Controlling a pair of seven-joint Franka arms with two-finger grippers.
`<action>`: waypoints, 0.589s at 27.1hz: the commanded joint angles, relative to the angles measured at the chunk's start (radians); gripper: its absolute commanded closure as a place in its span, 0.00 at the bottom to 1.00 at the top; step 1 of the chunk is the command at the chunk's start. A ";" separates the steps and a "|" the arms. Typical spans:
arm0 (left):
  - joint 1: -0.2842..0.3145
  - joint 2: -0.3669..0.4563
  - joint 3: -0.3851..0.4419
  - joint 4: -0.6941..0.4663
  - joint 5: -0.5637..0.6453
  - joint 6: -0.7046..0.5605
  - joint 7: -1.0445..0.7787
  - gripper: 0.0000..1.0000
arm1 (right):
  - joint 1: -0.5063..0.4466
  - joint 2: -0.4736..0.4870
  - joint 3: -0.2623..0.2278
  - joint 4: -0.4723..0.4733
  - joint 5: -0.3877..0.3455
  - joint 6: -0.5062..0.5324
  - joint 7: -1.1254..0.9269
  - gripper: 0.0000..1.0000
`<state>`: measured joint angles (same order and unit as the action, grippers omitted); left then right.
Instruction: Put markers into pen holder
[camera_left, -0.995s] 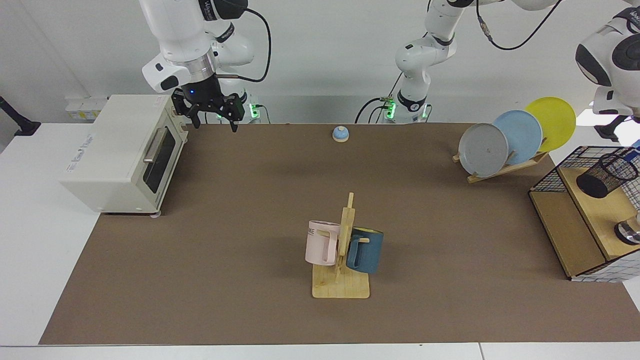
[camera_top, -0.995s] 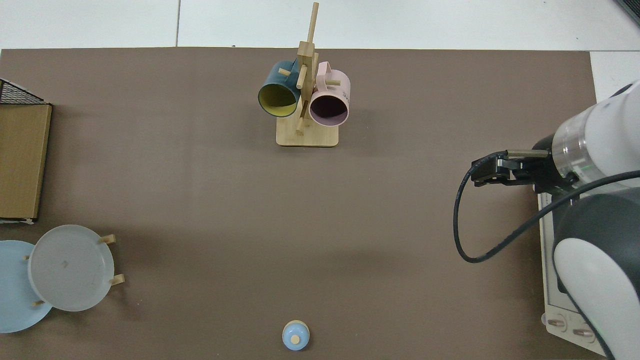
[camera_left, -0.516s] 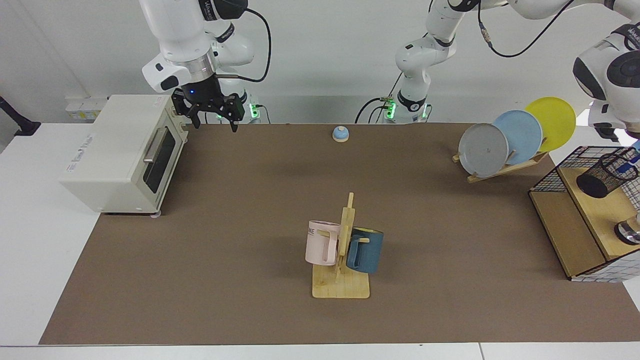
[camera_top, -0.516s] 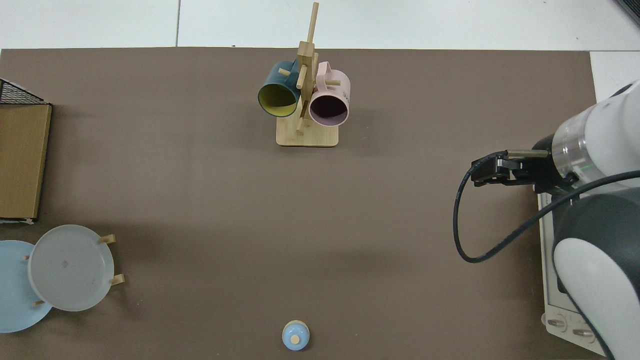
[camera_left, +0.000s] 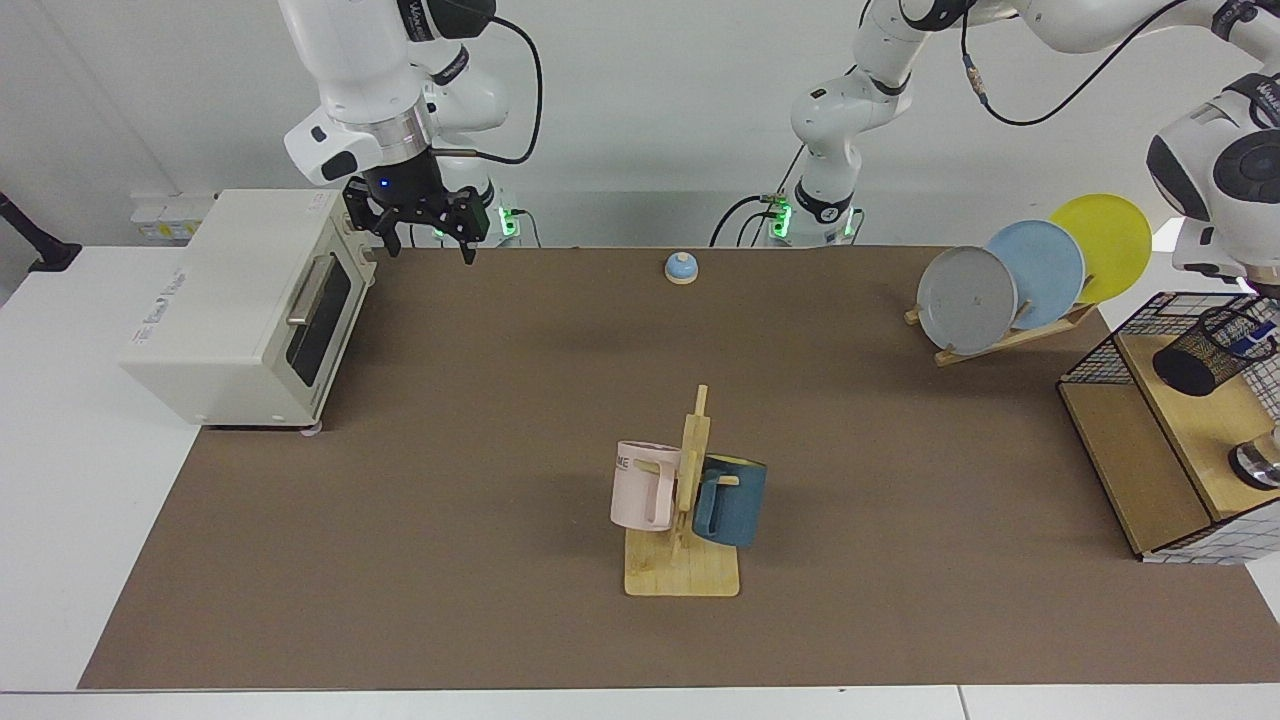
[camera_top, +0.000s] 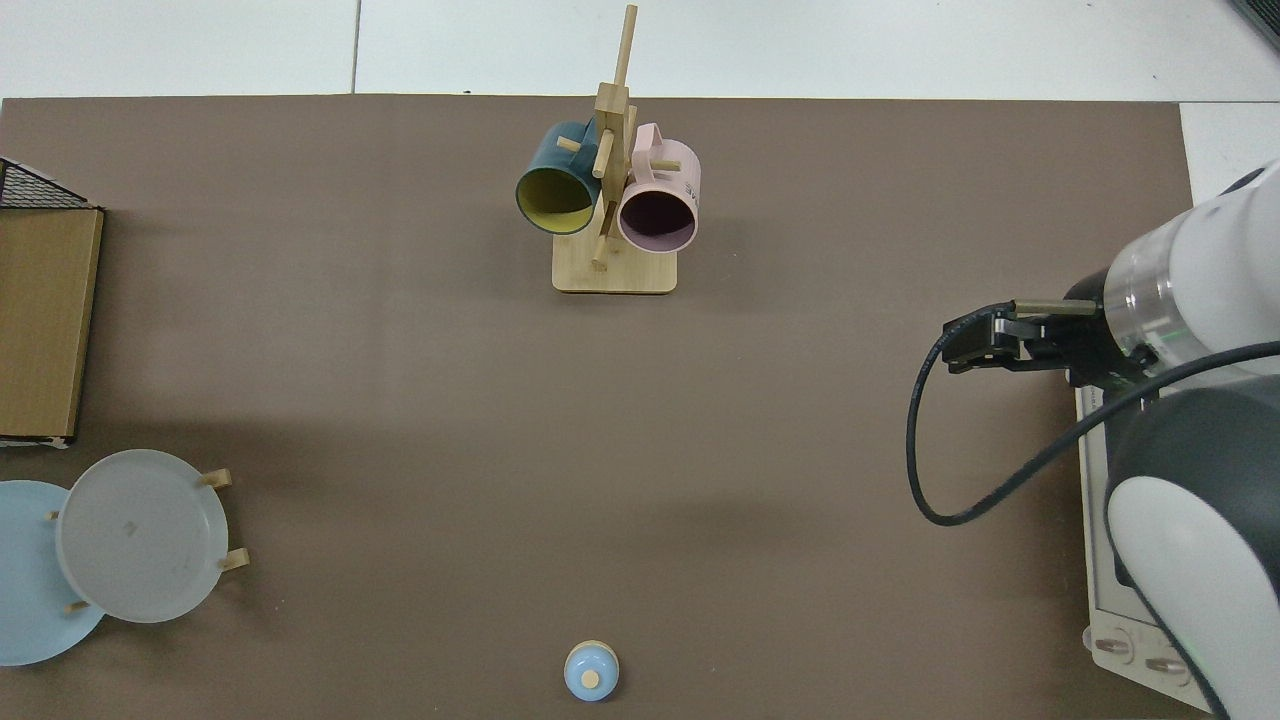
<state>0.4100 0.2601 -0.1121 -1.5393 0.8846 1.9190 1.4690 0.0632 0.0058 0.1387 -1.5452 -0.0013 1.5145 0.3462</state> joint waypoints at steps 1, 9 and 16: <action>0.000 0.008 0.012 -0.010 0.000 0.037 0.004 1.00 | -0.016 -0.009 0.010 -0.006 0.020 0.010 0.013 0.00; 0.003 0.021 0.012 -0.018 -0.009 0.051 0.004 1.00 | -0.016 -0.009 0.009 -0.006 0.020 0.010 0.013 0.00; 0.003 0.021 0.012 -0.033 -0.018 0.055 0.004 1.00 | -0.016 -0.009 0.010 -0.006 0.020 0.010 0.013 0.00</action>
<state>0.4100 0.2895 -0.1054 -1.5467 0.8803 1.9460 1.4690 0.0632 0.0058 0.1387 -1.5452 -0.0013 1.5145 0.3462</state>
